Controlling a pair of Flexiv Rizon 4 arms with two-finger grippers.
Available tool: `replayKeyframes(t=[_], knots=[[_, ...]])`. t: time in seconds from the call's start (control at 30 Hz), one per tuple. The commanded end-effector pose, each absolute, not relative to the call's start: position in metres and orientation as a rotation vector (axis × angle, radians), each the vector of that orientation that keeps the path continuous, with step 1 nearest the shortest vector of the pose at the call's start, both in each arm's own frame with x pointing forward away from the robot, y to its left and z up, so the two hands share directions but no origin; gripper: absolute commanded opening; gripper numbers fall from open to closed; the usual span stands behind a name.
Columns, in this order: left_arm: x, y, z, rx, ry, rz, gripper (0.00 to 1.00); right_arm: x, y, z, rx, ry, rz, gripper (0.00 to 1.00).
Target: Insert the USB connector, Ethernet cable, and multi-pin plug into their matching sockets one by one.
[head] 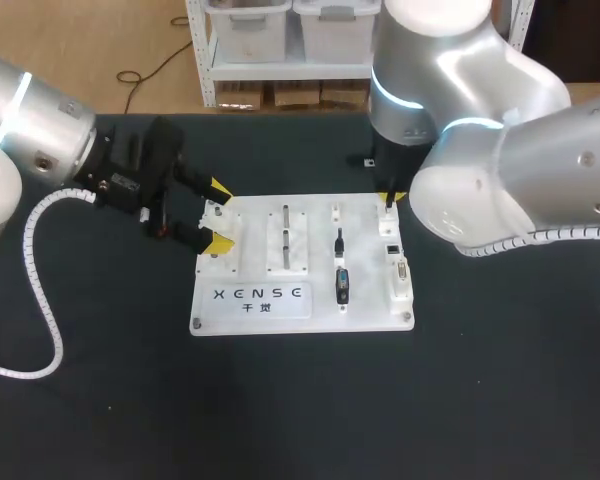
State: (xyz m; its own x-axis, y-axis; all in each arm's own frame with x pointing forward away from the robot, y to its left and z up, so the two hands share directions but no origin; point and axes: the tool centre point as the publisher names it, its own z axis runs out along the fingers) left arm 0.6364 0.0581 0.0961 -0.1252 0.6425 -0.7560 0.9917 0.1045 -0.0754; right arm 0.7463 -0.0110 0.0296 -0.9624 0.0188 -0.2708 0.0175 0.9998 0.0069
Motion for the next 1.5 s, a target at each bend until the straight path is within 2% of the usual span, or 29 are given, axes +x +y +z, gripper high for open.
replayKeyframes(t=[0.03, 0.73, 0.77, 0.8, 0.83, 1.17, 1.5], knots=[[0.638, 0.058, 0.095, 1.595, 1.830, -0.816, 1.00, 0.749, -0.014, 0.027, 0.043, 2.859, 0.008, 0.00], [0.638, 0.058, 0.095, 1.595, 1.830, -0.816, 1.00, 0.747, -0.014, 0.006, 0.097, 2.896, -0.024, 0.00], [0.638, 0.058, 0.095, 1.595, 1.830, -0.816, 1.00, 0.747, -0.013, 0.009, 0.097, 2.886, -0.021, 0.11], [0.638, 0.058, 0.095, 1.595, 1.830, -0.816, 1.00, 0.747, -0.012, 0.012, 0.101, 2.875, -0.021, 0.35], [0.638, 0.058, 0.095, 1.595, 1.830, -0.816, 1.00, 0.747, -0.011, 0.017, 0.095, 2.861, -0.014, 1.00], [0.638, 0.058, 0.095, 1.595, 1.830, -0.816, 1.00, 0.741, 0.008, 0.066, 0.059, 2.759, 0.019, 1.00], [0.638, 0.058, 0.095, 1.595, 1.830, -0.816, 1.00, 0.701, 0.048, 0.061, 0.023, 2.847, 0.090, 1.00]])
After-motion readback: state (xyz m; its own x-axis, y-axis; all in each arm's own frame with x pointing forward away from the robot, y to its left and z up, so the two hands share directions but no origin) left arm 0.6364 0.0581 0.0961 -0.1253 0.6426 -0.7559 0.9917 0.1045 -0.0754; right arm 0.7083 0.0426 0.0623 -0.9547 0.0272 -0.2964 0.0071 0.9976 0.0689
